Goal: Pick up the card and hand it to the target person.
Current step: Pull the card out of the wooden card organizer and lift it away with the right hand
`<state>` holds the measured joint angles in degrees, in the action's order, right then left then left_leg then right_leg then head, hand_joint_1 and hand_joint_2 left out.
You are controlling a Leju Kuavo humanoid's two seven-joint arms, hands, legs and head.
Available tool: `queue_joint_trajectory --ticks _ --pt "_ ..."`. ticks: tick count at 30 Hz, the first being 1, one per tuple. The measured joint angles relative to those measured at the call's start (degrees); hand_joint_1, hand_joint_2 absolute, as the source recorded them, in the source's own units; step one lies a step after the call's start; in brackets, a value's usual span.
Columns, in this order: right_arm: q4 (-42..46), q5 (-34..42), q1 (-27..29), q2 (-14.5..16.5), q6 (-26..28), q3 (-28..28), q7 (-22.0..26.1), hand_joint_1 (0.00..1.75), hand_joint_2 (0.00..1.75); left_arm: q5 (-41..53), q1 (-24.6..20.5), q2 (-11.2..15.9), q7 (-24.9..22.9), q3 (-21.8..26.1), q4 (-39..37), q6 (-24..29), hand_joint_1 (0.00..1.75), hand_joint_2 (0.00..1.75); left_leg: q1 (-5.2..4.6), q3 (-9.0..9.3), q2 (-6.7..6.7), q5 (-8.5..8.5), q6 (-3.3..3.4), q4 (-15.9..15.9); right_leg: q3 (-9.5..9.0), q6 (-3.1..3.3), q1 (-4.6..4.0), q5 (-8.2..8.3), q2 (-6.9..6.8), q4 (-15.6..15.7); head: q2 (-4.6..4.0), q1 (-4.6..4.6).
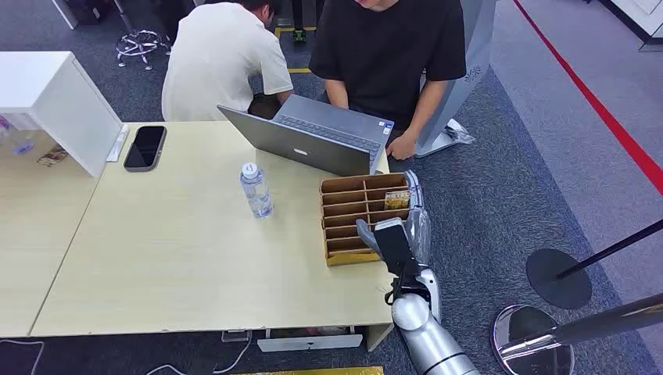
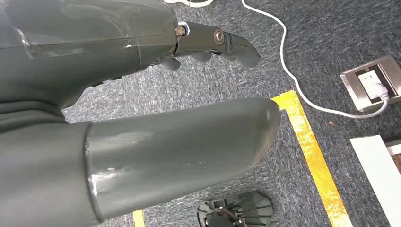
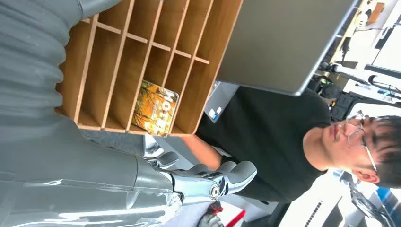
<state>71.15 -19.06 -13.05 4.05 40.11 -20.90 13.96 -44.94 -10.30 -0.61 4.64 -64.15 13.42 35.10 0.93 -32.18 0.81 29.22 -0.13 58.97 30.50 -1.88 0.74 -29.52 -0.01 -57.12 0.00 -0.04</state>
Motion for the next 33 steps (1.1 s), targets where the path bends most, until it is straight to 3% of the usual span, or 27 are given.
queue_joint_trajectory --ticks 15,20,29,33 --pt "1.3 -0.1 0.0 -0.5 0.0 0.0 -0.1 0.00 1.75 0.0 0.0 0.0 0.0 0.0 0.0 0.0 0.00 0.00 0.00 0.00 -0.01 0.00 0.00 0.0 0.00 0.00 0.00 0.00 0.00 0.0 0.00 0.00" --pt "1.8 -3.6 -0.3 -0.7 0.0 0.1 -1.2 0.00 1.75 0.2 0.0 0.0 0.0 0.0 0.0 0.0 0.00 0.00 0.00 0.00 -0.01 0.00 0.00 0.0 0.00 0.00 0.00 0.00 0.00 0.0 0.00 0.01" --pt "3.1 -15.8 -5.3 -3.5 0.0 0.3 -10.5 0.13 1.75 1.1 -0.2 0.0 -0.7 0.0 0.0 -0.5 0.00 0.00 -0.01 0.00 -0.02 0.00 0.00 0.0 0.00 -0.01 0.01 0.01 0.01 0.0 0.00 0.00" --pt "2.0 -26.2 -9.5 -5.5 -0.1 -1.2 -20.9 0.30 1.75 1.9 -0.7 0.0 -1.8 0.0 0.0 -1.0 0.00 0.00 -0.01 -0.02 -0.02 0.00 0.00 0.0 0.00 -0.01 0.01 0.01 0.00 0.0 0.00 0.01"
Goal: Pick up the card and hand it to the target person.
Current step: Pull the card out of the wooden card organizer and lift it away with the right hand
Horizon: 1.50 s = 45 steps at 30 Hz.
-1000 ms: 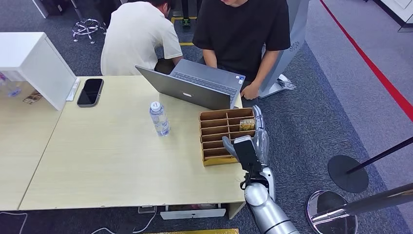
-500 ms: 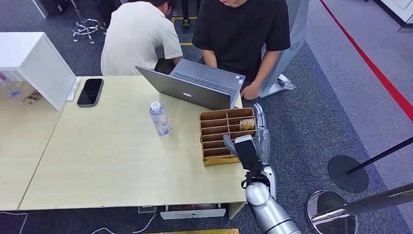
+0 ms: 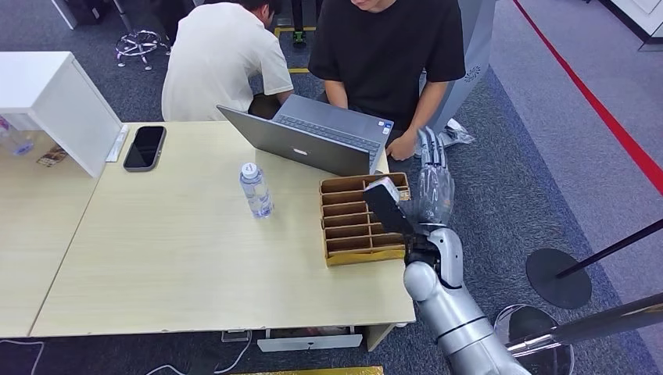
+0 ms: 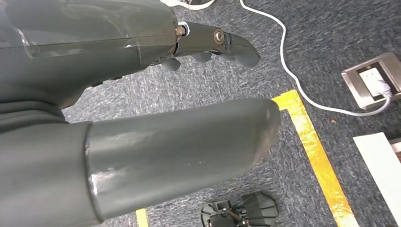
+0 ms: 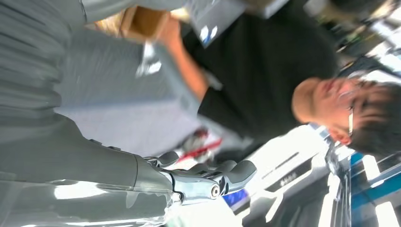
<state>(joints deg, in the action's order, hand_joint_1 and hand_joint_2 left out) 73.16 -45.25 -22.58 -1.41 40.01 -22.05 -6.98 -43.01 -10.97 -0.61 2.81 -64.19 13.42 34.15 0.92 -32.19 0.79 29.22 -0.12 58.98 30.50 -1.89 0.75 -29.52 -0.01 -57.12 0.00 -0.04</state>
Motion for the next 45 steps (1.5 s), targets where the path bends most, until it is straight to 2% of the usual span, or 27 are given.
queue_joint_trajectory --ticks 5,10,15,21,31,39,45 --pt "-2.6 -3.5 -4.6 -2.5 -1.2 -4.1 -7.7 0.37 1.75 0.4 -0.5 0.0 -0.5 -0.1 0.0 -0.2 0.00 0.00 0.00 -0.01 0.01 0.00 0.00 0.0 0.00 0.00 0.00 0.00 -0.01 0.0 0.00 0.01" --pt "-4.6 -4.8 -7.2 -4.4 -2.7 -8.0 -11.1 0.45 1.75 0.7 -0.8 0.0 -0.7 -0.1 0.0 -0.4 0.00 0.00 0.00 -0.02 0.02 0.00 0.00 0.0 0.01 0.00 -0.01 0.00 -0.02 0.0 0.00 -0.01" --pt "-6.2 -5.1 -8.7 -5.8 -4.3 -10.8 -13.0 0.55 1.75 0.8 -1.0 0.0 -1.0 -0.2 0.0 -0.5 0.00 0.00 0.00 -0.02 0.02 0.00 0.00 0.0 0.01 0.00 0.00 0.00 -0.02 0.0 0.00 0.01" --pt "-7.5 -4.2 -9.1 -7.1 -4.8 -13.1 -14.9 0.54 1.75 0.8 -1.1 0.0 -1.1 -0.2 0.0 -0.7 0.00 0.00 0.00 -0.01 0.02 0.00 0.00 0.0 0.01 0.00 0.00 0.00 -0.01 0.0 0.00 0.01" --pt "-7.7 -1.9 -8.8 -9.5 -3.1 -14.5 -16.1 0.50 1.75 0.2 -1.0 0.2 -0.5 -0.2 0.0 -0.4 0.00 0.00 0.00 -0.01 0.01 0.00 0.00 0.0 0.03 0.00 0.00 0.00 -0.01 0.0 0.00 0.00" --pt "-6.1 -3.4 -7.3 -12.0 -2.6 -15.2 -18.1 0.61 1.75 -0.3 -1.0 0.2 -0.2 -0.2 0.0 -0.2 0.00 0.00 0.00 -0.01 0.01 0.00 0.00 0.0 0.02 0.00 0.00 0.00 -0.01 0.0 0.00 0.01" --pt "-5.1 -4.5 -5.9 -13.2 -2.8 -15.6 -18.9 0.61 1.75 -0.6 -0.9 0.2 -0.2 -0.2 0.0 -0.1 0.00 0.00 0.00 -0.01 0.01 0.01 0.00 0.0 0.02 0.00 0.00 0.00 -0.01 0.0 0.00 0.01"
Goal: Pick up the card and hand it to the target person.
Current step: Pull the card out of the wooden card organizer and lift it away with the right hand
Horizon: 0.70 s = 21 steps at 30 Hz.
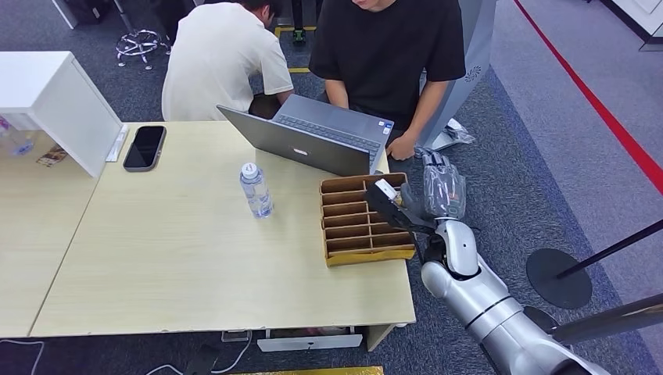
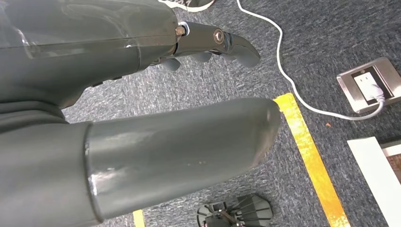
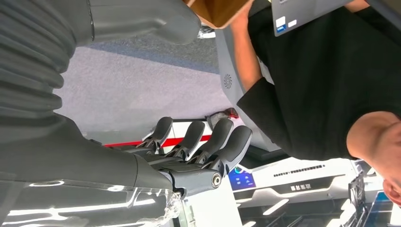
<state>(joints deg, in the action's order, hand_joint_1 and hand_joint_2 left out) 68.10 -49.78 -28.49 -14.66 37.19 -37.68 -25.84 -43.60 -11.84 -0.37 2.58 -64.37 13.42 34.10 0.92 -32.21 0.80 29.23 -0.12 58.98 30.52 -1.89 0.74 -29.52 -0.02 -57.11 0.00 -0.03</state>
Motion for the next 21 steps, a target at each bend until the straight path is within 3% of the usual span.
queue_joint_trajectory --ticks 21 --pt "0.8 -0.3 0.6 -1.0 -0.9 -0.6 -0.1 0.72 1.75 0.0 0.2 0.0 0.0 0.0 0.0 0.0 0.00 0.00 0.00 0.00 0.00 0.00 0.00 0.0 0.00 0.00 0.00 0.00 0.00 0.0 0.00 -0.01"
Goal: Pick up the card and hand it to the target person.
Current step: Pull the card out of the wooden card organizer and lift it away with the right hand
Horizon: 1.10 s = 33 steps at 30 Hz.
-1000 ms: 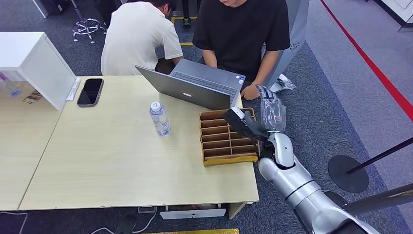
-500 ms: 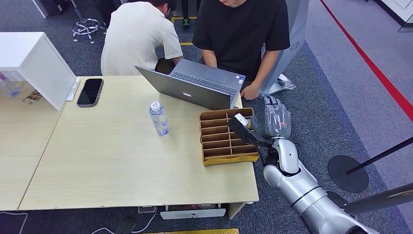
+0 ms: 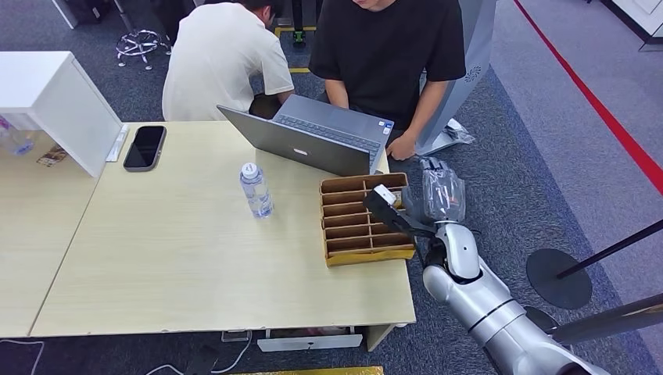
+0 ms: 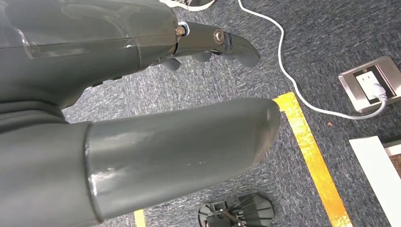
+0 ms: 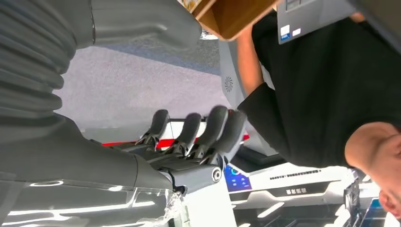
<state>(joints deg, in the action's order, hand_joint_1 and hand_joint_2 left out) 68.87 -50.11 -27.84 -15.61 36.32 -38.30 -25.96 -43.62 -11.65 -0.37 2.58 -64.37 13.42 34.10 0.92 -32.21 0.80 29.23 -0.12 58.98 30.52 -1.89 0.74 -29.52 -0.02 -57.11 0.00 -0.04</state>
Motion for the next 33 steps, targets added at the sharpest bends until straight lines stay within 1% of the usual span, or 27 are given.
queue_joint_trajectory --ticks 2,6,13,15,19,21,33 --pt "0.1 -0.6 0.0 0.0 -1.4 -0.2 0.0 0.76 1.75 0.0 0.0 0.0 0.0 0.0 0.0 0.0 0.00 0.00 0.00 0.00 0.00 0.00 0.00 0.0 0.00 0.00 0.00 0.00 0.00 0.0 0.00 0.00" --pt "0.1 -1.6 0.0 0.0 -3.2 -0.8 0.1 0.77 1.75 0.1 0.0 0.0 0.0 0.0 0.0 0.0 0.00 0.00 0.00 0.00 0.00 0.00 0.00 0.0 -0.01 0.00 0.00 0.00 0.00 0.0 0.00 0.00" --pt "0.1 -2.1 0.0 0.1 -3.7 -1.8 0.4 0.79 1.75 0.1 0.0 0.0 0.0 0.0 0.0 0.0 0.00 0.00 0.00 -0.01 0.00 0.00 0.00 0.0 0.00 0.00 0.00 0.00 0.00 0.0 0.00 0.00" --pt "0.1 -2.2 0.0 0.1 -3.7 -2.0 0.4 0.83 1.75 0.1 0.0 0.0 0.0 0.0 0.0 0.0 0.00 0.00 0.00 -0.01 0.00 0.00 0.00 0.0 0.00 0.00 0.00 0.00 0.00 0.0 0.00 0.01" --pt "0.0 -2.1 0.0 0.1 -4.2 -2.6 0.7 0.97 1.75 0.2 0.0 0.0 -0.1 0.0 0.0 -0.1 0.00 0.00 0.00 -0.01 0.00 0.00 0.00 0.0 -0.01 0.00 0.00 0.00 0.00 0.0 0.00 0.01" --pt "0.0 -2.1 0.0 0.2 -4.6 -2.7 1.0 1.01 1.75 0.3 0.0 0.0 -0.1 0.0 0.0 -0.1 0.00 0.00 0.00 -0.01 0.00 0.00 0.00 0.0 -0.01 0.00 0.00 0.00 -0.01 0.0 0.00 0.01" --pt "-1.3 -1.7 0.0 1.0 -5.7 -3.6 1.6 0.99 1.75 0.6 -0.1 0.0 -0.3 0.0 0.0 -0.1 0.00 0.00 0.00 -0.02 0.00 0.00 0.00 0.0 0.00 0.00 0.00 0.00 -0.01 0.0 0.00 0.00"
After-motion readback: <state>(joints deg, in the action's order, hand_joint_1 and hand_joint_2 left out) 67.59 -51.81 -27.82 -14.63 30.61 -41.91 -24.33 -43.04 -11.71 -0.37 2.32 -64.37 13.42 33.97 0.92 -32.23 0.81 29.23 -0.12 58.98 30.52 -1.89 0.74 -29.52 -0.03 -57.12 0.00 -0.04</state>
